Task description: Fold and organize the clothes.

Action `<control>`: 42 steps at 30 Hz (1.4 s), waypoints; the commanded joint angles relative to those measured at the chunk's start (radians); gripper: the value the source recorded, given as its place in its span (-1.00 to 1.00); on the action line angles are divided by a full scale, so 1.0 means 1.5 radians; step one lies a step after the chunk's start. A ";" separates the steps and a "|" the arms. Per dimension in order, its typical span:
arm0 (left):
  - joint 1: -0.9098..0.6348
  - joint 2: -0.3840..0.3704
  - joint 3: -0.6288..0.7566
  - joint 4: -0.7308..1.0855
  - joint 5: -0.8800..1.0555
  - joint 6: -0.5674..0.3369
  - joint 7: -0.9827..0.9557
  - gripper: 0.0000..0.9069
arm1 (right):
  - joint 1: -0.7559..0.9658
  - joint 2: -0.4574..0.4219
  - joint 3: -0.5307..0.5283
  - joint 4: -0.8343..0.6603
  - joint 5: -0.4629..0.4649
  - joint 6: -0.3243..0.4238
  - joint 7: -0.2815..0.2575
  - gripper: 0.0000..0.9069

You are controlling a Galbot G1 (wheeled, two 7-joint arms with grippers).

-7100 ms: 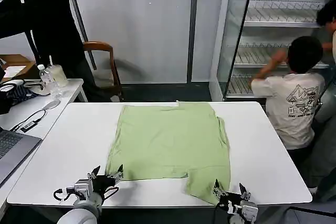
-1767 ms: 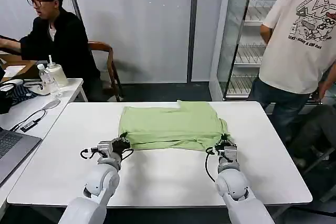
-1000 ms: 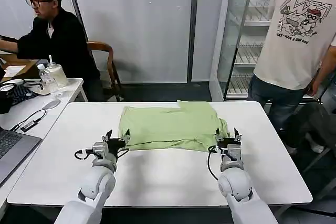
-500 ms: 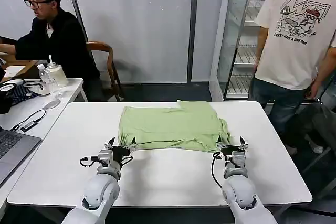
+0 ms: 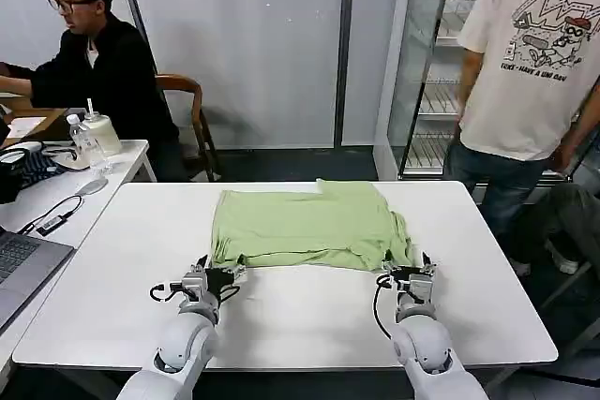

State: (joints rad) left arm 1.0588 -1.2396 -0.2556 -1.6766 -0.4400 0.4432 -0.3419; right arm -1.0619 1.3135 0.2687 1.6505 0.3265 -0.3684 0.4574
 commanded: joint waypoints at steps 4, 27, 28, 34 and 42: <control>-0.001 0.007 0.000 0.032 -0.005 -0.005 0.000 0.96 | -0.004 0.007 -0.005 -0.010 0.002 0.001 0.000 0.40; 0.033 0.008 0.005 -0.013 0.002 -0.008 -0.008 -0.96 | -0.052 0.013 -0.005 0.048 0.006 -0.006 0.016 -1.00; 0.040 0.012 0.005 -0.024 0.003 -0.006 -0.009 -0.96 | -0.061 0.013 -0.004 0.058 0.008 -0.017 0.023 -1.00; 0.093 0.037 -0.005 -0.102 0.001 0.001 -0.021 -0.96 | -0.123 0.002 -0.004 0.133 0.007 -0.039 0.040 -1.00; 0.208 0.052 -0.025 -0.182 0.003 0.009 -0.038 -0.96 | -0.192 0.002 -0.009 0.197 -0.002 -0.047 0.065 -1.00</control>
State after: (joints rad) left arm 1.1900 -1.1881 -0.2692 -1.7900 -0.4388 0.4527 -0.3816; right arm -1.2430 1.3193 0.2556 1.8363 0.3302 -0.4219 0.5265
